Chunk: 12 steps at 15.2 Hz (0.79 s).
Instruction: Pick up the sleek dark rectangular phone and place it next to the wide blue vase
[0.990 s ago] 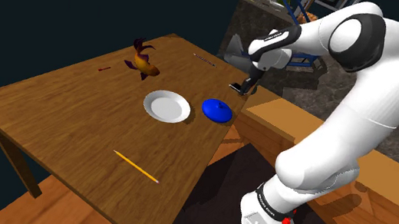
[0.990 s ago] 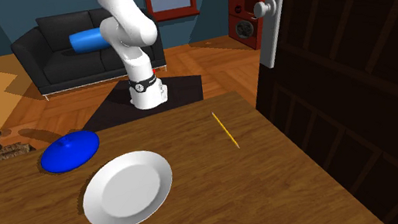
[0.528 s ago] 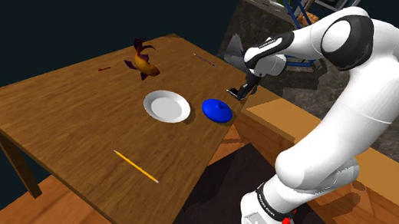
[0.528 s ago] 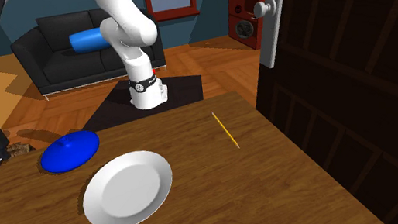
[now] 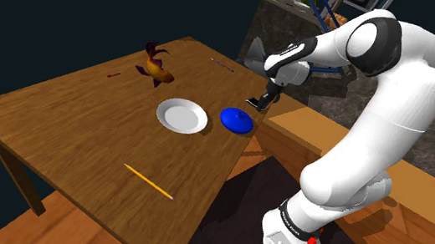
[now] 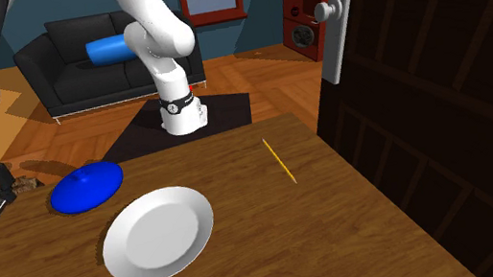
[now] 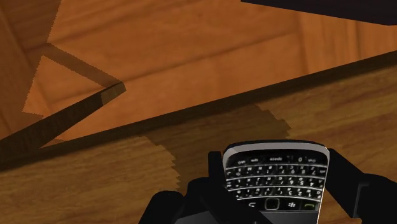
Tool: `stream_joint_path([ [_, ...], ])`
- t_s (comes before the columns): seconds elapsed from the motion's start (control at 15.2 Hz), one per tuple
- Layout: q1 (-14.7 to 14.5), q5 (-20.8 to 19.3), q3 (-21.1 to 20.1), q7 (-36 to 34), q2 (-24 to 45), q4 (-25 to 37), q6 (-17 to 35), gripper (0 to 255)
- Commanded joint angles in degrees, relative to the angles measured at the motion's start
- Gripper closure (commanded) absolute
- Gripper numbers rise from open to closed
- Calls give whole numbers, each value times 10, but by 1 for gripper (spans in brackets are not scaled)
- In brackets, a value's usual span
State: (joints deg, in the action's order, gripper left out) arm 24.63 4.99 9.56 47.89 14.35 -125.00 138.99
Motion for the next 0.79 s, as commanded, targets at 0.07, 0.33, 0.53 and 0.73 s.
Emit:
stream_joint_path([
  [0.07,0,0,0,0,0,0,0,0],
  [0.33,0,0,0,0,0,0,0,0],
  [0.53,-2,-9,3,-6,-27,7,-34,0],
  [0.73,-3,-15,5,-10,-50,17,-65,0],
])
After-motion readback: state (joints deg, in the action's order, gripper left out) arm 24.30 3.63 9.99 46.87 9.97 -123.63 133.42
